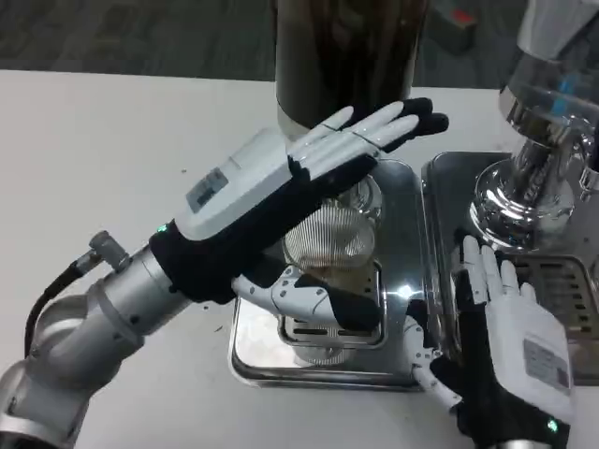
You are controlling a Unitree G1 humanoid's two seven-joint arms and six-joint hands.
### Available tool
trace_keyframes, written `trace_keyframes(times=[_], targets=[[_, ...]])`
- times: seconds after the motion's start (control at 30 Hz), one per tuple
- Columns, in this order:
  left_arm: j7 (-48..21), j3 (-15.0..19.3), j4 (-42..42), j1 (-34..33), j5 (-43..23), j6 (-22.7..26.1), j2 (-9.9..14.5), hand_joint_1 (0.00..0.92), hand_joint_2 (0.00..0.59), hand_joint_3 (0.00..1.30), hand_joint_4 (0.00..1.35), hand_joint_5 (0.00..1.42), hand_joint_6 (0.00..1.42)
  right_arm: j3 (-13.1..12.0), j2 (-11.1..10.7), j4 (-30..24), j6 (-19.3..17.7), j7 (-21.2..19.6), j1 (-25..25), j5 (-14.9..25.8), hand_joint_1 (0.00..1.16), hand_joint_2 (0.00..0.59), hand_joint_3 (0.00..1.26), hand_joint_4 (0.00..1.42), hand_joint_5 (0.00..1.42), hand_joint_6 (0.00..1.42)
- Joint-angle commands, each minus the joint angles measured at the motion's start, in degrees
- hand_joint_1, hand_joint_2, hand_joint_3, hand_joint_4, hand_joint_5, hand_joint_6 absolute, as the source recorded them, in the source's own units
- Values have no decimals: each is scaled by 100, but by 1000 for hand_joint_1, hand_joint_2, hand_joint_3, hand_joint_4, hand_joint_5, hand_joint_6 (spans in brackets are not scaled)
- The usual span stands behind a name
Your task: Grasp the cup under the faucet to collect the drink, then remove the cup.
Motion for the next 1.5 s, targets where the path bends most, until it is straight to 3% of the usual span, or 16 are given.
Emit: trace_keyframes(times=[0.03,0.17,0.47,1.13,1.5], targets=[[17,-121,18,47,173,-34,68,0,80,88,0,121,29,-330,17,-116,-425,282,-58,963,356,442,0,0,0,0],[34,-145,28,33,180,-40,84,0,81,88,0,121,33,-496,-18,-69,-776,459,-128,1597,367,424,0,0,0,26],[31,-255,35,-6,244,-67,139,0,82,100,0,126,38,-609,-102,112,-1318,721,-170,2311,407,367,0,0,0,51],[54,-436,23,-37,247,-73,206,0,90,134,0,147,53,-646,-125,259,-1419,740,-182,2434,422,369,0,0,0,50],[50,-442,23,-30,211,-46,211,0,91,152,0,158,56,-675,-220,439,-1788,938,-281,2830,537,278,0,0,0,1]])
